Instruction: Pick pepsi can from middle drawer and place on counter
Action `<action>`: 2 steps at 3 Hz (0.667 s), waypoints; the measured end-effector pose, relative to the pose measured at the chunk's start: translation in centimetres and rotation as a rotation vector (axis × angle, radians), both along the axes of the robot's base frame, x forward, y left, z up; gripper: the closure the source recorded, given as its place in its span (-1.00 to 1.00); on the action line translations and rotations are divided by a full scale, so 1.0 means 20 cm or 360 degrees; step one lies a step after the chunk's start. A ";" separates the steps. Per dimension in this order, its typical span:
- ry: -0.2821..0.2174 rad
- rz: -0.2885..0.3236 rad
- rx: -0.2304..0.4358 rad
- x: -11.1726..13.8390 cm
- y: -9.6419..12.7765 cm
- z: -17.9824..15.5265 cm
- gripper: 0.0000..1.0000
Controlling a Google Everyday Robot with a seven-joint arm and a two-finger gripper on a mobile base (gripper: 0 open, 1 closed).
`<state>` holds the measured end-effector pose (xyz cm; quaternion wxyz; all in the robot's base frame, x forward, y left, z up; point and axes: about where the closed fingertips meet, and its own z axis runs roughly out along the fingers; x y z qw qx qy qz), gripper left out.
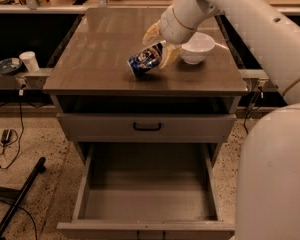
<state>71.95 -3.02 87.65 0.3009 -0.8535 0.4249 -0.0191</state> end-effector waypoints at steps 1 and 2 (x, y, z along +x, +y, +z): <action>0.0001 0.0001 0.0000 0.00 0.00 0.00 -1.00; 0.0001 0.0001 0.0000 0.00 0.00 0.00 -1.00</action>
Offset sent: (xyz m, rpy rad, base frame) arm 0.0000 0.0000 0.0000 0.0000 0.0000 0.0000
